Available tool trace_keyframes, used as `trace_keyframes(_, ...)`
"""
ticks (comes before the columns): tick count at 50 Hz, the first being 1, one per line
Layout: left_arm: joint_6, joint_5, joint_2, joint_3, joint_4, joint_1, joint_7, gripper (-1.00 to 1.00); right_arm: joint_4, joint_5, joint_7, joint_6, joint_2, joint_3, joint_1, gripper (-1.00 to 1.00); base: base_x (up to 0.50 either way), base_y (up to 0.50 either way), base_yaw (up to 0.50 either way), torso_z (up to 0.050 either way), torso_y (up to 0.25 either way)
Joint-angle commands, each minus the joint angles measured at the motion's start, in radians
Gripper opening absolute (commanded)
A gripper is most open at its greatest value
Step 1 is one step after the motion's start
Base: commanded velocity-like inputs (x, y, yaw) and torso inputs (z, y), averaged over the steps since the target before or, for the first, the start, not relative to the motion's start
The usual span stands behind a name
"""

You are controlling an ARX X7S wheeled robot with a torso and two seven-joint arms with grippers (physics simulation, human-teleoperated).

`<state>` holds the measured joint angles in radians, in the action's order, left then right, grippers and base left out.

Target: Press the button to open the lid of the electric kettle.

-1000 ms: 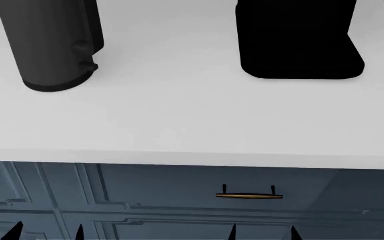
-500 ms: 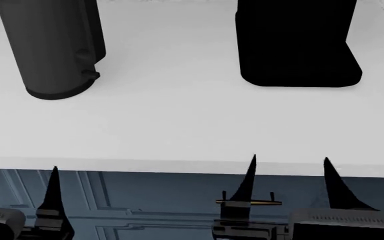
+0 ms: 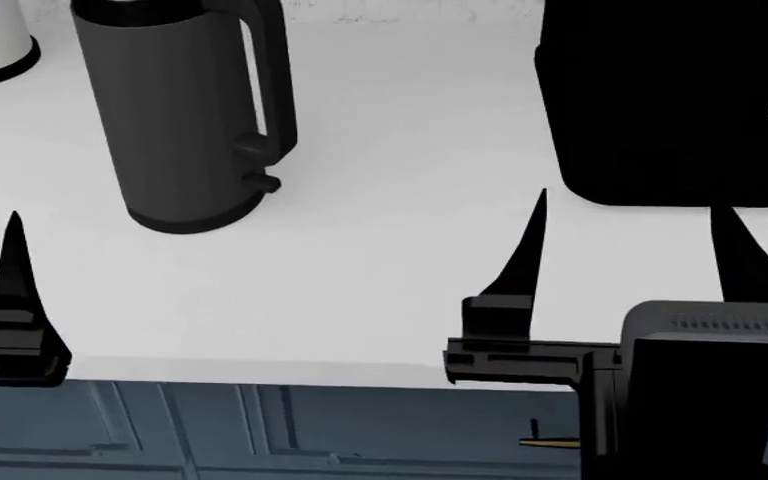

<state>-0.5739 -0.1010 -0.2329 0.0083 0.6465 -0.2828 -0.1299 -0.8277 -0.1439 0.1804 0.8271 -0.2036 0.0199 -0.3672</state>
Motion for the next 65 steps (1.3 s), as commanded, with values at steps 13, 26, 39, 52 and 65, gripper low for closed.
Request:
trace_keyframes(13,-0.033,0.014,-0.020,-0.021,0.051,-0.019,-0.041,1.00,-0.027,-0.025,0.008,0.028,-0.010,-0.001,-0.009,1.00,0.28,0.41,0.00,0.046,0.000)
trace_keyframes(26,-0.043,0.015,-0.027,-0.038,0.057,-0.022,-0.061,1.00,-0.036,-0.059,-0.004,0.034,-0.007,-0.013,-0.009,1.00,0.21,0.00,0.00,0.000,0.000)
trace_keyframes(39,-0.037,0.012,-0.039,-0.038,0.063,-0.015,-0.063,1.00,-0.048,-0.084,-0.010,0.044,-0.013,-0.017,-0.007,1.00,0.31,0.00,0.00,0.000,0.000)
trace_keyframes(52,-0.045,-0.004,-0.045,-0.053,0.082,-0.014,-0.066,1.00,-0.050,-0.082,0.007,0.054,-0.020,-0.005,-0.012,1.00,0.27,0.05,0.00,0.000,0.000)
trace_keyframes(65,-0.053,-0.008,-0.050,-0.051,0.089,-0.013,-0.072,1.00,-0.057,-0.112,0.005,0.038,-0.014,-0.040,-0.001,1.00,0.03,0.19,0.00,0.000,0.000)
